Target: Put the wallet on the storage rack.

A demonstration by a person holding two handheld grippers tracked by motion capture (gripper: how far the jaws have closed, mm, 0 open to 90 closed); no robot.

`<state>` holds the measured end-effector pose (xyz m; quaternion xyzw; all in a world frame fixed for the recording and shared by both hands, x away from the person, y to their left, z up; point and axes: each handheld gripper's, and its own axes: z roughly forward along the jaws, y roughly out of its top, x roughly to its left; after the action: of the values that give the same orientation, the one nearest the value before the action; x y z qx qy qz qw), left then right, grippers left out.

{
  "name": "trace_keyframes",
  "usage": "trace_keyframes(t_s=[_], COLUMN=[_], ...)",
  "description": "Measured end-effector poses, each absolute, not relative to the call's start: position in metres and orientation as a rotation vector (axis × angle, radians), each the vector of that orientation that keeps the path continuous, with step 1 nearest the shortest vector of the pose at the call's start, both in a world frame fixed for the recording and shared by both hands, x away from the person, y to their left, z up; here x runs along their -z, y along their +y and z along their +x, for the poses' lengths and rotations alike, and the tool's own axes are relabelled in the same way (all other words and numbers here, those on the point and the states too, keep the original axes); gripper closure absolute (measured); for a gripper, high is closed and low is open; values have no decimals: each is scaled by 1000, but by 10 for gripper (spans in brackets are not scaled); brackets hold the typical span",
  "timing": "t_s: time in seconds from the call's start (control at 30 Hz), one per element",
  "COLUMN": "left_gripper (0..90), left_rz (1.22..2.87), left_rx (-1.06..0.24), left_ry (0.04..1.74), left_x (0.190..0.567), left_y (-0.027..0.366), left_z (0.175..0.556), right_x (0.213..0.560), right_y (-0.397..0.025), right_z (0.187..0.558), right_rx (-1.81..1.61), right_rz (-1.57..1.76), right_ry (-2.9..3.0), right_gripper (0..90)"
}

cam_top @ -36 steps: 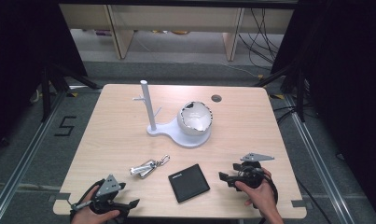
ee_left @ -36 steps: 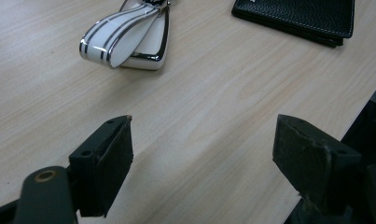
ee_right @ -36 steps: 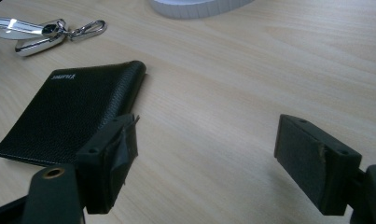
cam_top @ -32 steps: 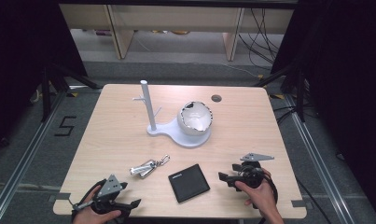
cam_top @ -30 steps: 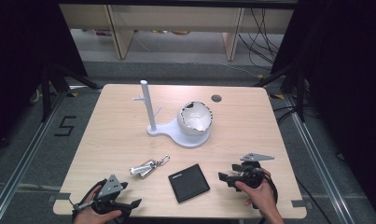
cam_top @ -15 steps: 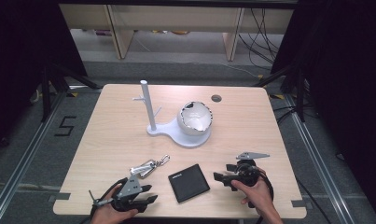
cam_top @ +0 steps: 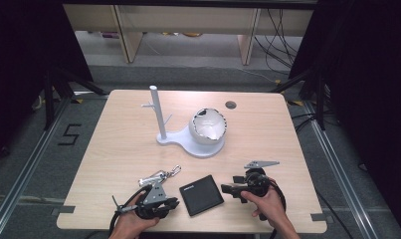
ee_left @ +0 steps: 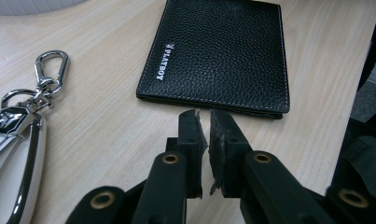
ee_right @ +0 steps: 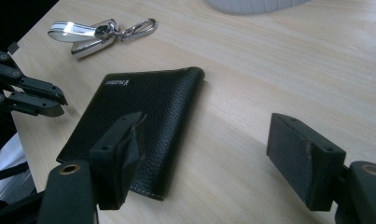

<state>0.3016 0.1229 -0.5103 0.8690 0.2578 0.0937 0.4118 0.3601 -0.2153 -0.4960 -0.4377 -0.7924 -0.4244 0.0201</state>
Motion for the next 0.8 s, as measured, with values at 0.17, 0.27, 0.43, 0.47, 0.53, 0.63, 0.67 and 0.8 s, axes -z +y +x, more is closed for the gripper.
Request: trace_keyframes(t_s=[0.17,0.27,0.43,0.47,0.53,0.63,0.67,0.8], left_gripper=[852,863,868,869,869,869,868,869], left_rz=[2178,2198,2196,2218,2221,2219,2229,2238], left_rx=[-235,-231,-221,-222,-215,-199,-209,-199], left_ry=[651,651,650,640,635,655,639,642], left_x=[512,511,513,513,513,514,515,515], left_y=[115,112,107,106,105,102,101,101], left_z=[303,304,305,307,307,308,309,310], right_x=[496,498,500,501,501,502,502,504], right_y=[-206,-198,-191,-188,-187,-181,-180,-177], right_z=[364,366,368,369,369,369,369,370], right_rx=[1275,1257,1233,1231,1225,1204,1200,1195], right_rz=[-1332,-1311,-1306,-1295,-1293,-1314,-1306,-1296], right_ry=[-2481,-2483,-2475,-2459,-2453,-2431,-2430,-2440], right_gripper=[338,366,397,410,415,427,427,429])
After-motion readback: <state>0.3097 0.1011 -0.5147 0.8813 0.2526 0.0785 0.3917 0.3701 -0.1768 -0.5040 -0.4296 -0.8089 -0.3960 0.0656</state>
